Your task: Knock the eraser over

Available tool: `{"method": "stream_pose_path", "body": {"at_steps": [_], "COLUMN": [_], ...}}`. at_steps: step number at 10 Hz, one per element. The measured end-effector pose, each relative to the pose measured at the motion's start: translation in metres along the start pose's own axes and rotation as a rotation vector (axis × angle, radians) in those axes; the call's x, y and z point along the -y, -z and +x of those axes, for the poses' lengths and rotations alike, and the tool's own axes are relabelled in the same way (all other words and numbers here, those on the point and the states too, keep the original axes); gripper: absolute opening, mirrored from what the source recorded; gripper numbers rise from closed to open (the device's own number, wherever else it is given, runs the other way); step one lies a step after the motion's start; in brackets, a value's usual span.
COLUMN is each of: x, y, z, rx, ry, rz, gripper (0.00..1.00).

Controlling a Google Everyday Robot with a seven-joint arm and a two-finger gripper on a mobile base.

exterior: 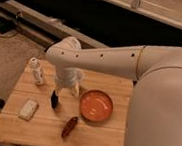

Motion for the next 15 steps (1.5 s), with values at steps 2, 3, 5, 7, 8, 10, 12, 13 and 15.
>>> {"method": "stream_pose_path", "body": {"at_steps": [2,3,5,7,8,10,12,13,15], "x": [0.0,0.0,-0.007,-0.028,-0.035,-0.052,-0.07,-0.072,-0.082], "y": [0.0,0.0,-0.001,-0.002,-0.003,-0.006,-0.013,-0.017,-0.029], "z": [0.0,0.0,-0.001,-0.008,-0.013,-0.017,-0.022,-0.024,-0.028], "rx": [0.0,0.0,0.003,0.011,0.014,0.015,0.017,0.012,-0.001], "ry": [0.0,0.001,0.02,0.046,0.053,0.072,0.095,0.097,0.101], "rz": [0.0,0.0,0.0,-0.009,-0.016,-0.02,-0.019,-0.006,0.014], "gripper": [0.65,0.65,0.65,0.65,0.65,0.65,0.65,0.65,0.65]}}
